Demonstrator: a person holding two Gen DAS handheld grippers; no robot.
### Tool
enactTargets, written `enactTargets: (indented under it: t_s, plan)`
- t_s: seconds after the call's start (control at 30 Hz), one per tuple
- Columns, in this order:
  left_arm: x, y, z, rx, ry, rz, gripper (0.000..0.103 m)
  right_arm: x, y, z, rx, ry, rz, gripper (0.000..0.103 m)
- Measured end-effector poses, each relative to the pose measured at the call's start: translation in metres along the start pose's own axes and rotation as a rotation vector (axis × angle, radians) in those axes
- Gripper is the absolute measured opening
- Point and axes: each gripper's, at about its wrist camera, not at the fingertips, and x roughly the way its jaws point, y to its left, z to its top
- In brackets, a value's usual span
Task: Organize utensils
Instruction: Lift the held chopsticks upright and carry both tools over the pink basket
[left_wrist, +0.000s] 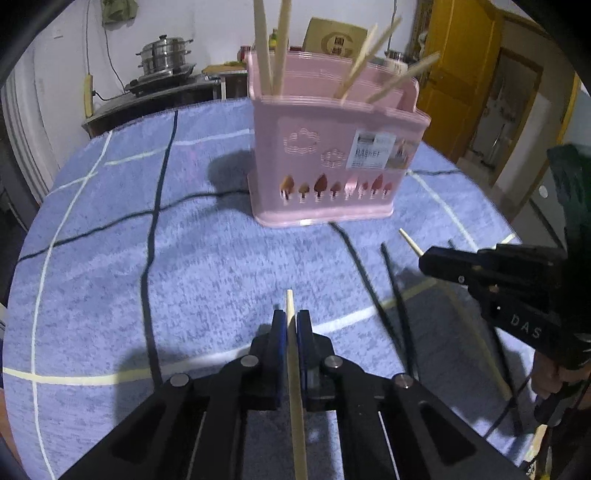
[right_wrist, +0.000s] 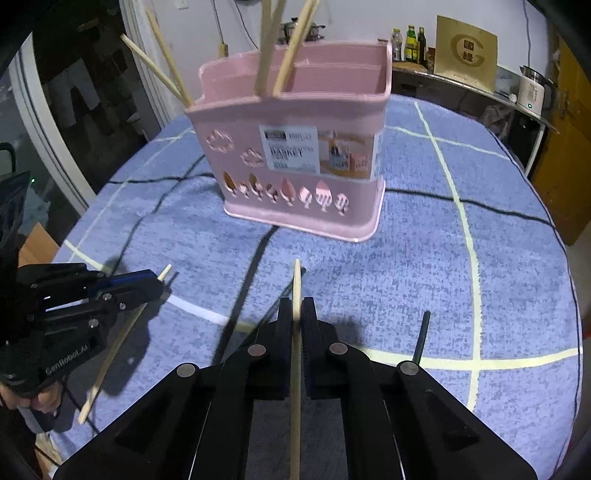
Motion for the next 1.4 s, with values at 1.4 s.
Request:
enactTargets:
  t_s: [1.4]
  plan:
    - [-0.139,-0.013,0.034,0.03,-0.25,-0.058,0.005,-0.121,0.016,0.015,-0.057,-0.297,0.032,0.005]
